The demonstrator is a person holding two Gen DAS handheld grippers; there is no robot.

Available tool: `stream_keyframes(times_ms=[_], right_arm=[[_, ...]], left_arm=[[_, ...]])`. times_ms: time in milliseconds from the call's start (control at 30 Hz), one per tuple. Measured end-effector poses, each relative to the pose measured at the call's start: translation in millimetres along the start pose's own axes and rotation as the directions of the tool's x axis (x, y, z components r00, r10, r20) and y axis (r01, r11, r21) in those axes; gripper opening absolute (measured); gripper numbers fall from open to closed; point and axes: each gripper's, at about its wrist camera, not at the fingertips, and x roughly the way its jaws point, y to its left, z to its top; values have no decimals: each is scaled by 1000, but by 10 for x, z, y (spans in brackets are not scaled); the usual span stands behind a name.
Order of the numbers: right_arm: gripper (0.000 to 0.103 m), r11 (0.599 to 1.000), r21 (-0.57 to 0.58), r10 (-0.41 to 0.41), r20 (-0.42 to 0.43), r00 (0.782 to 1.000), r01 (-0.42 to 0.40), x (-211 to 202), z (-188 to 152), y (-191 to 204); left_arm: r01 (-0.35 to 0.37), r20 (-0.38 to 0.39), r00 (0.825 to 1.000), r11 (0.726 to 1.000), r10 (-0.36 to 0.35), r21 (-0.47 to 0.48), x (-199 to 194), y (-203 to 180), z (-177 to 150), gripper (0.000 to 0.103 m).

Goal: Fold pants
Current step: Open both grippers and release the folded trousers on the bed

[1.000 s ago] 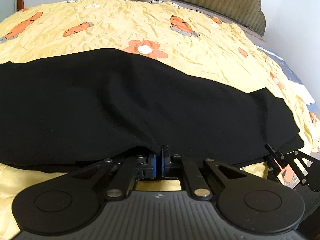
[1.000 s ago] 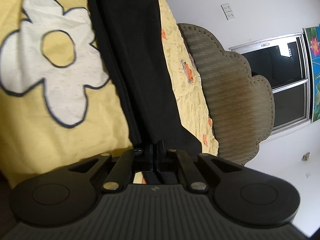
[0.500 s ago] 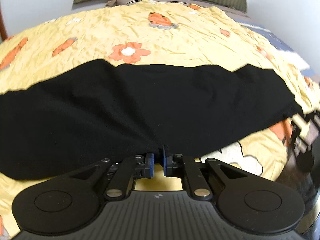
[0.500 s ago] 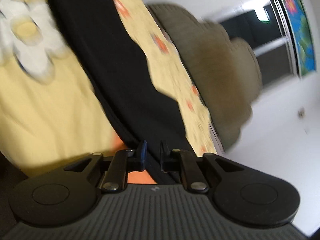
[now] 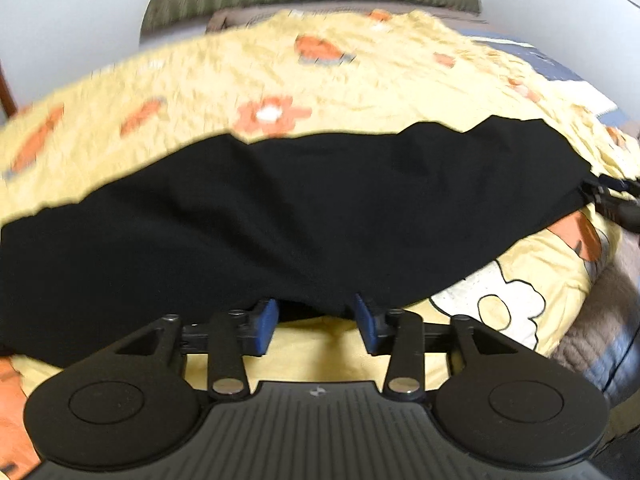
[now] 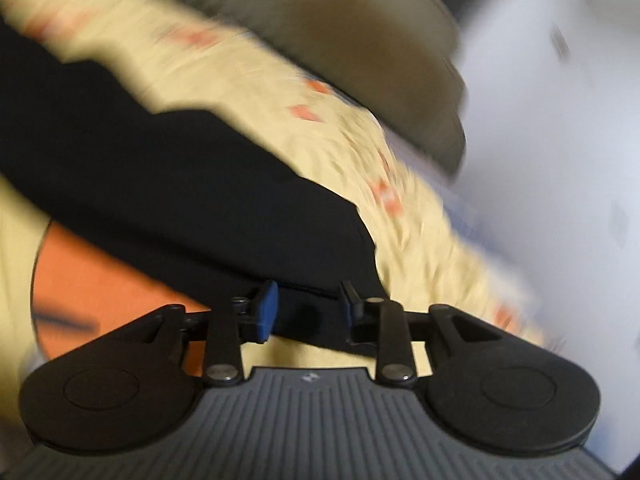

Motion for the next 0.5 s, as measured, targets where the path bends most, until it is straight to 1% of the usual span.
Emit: stream_keyframes(times_ms=[33,67,133,200,300,367,400,467,500], right_arm=[[28,994,106,24,-8,1000,-23,18,3,-126],[28,980,194,45,-11,999,-42,40,-4,-234],[28,948,312,68,-12,998,-61,87,-53,-392],[28,910,404,100,-1,995,-91,127,-100,-501],[28,814,561,170,22,985,-153,255,-160,-709],[28,755,638,184,12,983,-149,339,-204,-793],[28,735,664,185,4,983,-141,373,-243,-800],[32,697,706,190,-13,982,-126,464,-269,-853],[33,674,728,199,-15,980,-126,504,-290,-875]], left_arm=[[0,13,1000,1000,0,11,-41,-18,-6,42],[6,30,1000,1000,-7,18,-81,-26,-8,42],[29,66,997,999,-30,16,-145,-26,3,42],[32,108,994,999,-34,17,-195,-45,35,42],[33,160,986,999,-36,26,-230,-126,118,42],[68,176,982,997,-72,28,-243,-174,176,42],[92,189,977,995,-97,31,-253,-203,203,42],[123,205,970,991,-132,54,-228,-283,254,49],[133,212,967,990,-142,56,-183,-318,285,61]])
